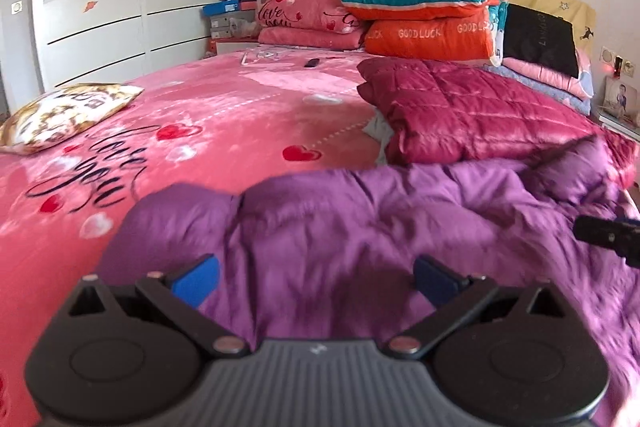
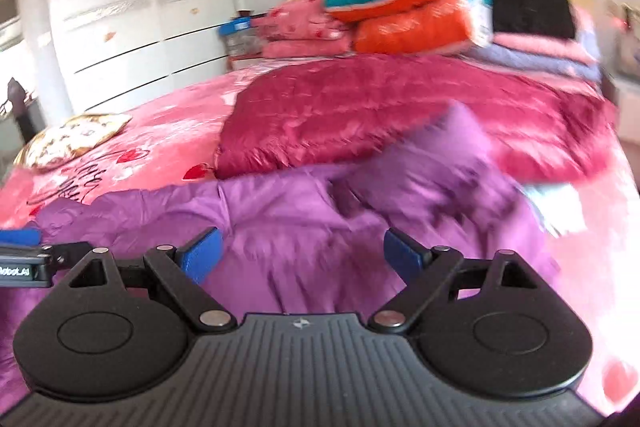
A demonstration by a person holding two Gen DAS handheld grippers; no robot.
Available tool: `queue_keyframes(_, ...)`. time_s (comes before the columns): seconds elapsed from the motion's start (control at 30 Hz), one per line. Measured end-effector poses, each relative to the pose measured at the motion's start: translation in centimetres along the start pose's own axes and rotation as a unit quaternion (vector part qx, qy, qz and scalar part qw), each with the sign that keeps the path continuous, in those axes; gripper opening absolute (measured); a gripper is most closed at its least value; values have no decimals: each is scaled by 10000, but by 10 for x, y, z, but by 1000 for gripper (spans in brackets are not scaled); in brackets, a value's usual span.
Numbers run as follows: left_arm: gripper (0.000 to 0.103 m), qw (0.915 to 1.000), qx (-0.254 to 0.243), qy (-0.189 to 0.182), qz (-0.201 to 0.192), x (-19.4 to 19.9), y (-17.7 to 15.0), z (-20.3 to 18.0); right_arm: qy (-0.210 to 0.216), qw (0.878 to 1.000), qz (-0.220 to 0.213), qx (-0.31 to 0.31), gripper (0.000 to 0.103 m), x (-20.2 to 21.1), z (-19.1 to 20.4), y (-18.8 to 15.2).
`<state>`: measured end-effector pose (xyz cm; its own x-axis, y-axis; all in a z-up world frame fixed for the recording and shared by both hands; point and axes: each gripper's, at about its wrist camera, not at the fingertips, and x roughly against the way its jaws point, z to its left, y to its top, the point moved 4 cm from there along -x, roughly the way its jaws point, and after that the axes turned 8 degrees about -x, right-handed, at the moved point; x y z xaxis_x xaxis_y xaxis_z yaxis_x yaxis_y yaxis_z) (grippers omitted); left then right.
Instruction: Fold large clothes
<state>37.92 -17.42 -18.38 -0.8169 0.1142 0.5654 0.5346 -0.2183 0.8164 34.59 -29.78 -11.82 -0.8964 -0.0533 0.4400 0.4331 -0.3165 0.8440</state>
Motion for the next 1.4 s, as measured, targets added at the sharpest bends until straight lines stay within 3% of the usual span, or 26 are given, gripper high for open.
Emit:
queue_keyframes(0.13,102,10000,-44,41,-30,46,-16,-10,-230,9996,123,-122,103,46,-5,-27)
queue_keyframes(0.43,102,9992,-187,260,-223,143,-34,-20,-320,9993,92,-169,103,132,4,-61)
queue_keyframes(0.73,102,9986,-203,225,-438,203,-50,-19,-337,9993,-38,-131,103,199,6,-77)
queue_keyframes(1.1,102,9980,-40,507,-384,220,-64,15,-420,9981,-104,-449,103,215,-19,-71)
queue_keyframes(1.3,102,9982,-6,585,-155,200,-69,37,-539,9944,107,-903,103,198,-46,-77)
queue_keyframes(1.4,102,9989,89,467,3,182,-71,49,-402,9920,312,-1152,103,181,-62,-77)
